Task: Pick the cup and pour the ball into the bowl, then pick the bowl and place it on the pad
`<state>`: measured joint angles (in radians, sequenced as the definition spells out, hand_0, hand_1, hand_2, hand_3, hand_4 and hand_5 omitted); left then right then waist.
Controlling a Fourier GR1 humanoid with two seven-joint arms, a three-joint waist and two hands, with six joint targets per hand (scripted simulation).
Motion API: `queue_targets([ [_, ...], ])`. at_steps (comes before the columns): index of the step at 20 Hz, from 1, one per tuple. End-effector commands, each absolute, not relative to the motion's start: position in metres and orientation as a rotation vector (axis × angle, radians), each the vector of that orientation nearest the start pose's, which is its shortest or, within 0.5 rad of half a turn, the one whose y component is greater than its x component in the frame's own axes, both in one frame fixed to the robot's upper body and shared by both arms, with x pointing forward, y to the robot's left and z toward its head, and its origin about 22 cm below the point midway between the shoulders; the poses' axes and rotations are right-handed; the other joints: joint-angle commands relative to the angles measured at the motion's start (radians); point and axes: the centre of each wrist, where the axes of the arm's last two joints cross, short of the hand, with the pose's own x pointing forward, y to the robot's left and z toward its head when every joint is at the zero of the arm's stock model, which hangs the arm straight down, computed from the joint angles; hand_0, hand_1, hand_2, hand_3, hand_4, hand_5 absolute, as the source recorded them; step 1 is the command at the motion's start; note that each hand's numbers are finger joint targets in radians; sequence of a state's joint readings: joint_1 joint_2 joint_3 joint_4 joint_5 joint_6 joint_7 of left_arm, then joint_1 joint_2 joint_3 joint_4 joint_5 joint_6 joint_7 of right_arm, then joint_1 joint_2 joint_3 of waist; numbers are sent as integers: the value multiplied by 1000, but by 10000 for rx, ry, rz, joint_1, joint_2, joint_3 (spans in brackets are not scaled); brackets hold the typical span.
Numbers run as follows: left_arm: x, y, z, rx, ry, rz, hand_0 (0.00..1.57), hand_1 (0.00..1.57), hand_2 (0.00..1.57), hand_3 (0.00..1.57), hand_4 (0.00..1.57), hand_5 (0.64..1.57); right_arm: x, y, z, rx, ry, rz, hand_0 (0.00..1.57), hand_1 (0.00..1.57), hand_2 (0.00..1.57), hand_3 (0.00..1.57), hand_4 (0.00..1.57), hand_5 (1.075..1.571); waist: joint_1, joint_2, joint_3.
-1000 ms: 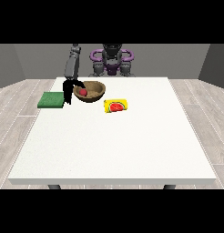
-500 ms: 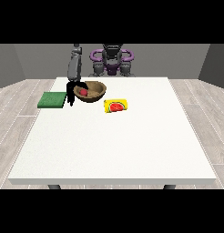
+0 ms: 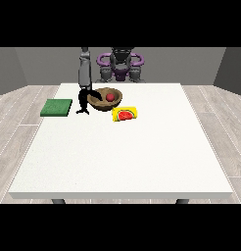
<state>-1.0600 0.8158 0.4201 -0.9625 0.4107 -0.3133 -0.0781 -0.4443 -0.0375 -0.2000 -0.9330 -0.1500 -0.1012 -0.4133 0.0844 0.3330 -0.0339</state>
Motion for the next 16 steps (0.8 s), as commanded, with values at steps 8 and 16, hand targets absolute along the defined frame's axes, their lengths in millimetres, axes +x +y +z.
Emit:
queue_targets([
  [8,356,457,338,910,-22490,24,0,0,0,0,0,1546,329,-241,-33,-3552,-14335,312,1571,1571,1571,1571,1167,1473,-369,-703,299],
  [16,333,518,265,2385,-21466,1108,0,0,0,0,0,1543,359,-239,63,-3303,-13867,1393,1571,1571,1571,1571,1250,1476,-1692,-1295,320],
])
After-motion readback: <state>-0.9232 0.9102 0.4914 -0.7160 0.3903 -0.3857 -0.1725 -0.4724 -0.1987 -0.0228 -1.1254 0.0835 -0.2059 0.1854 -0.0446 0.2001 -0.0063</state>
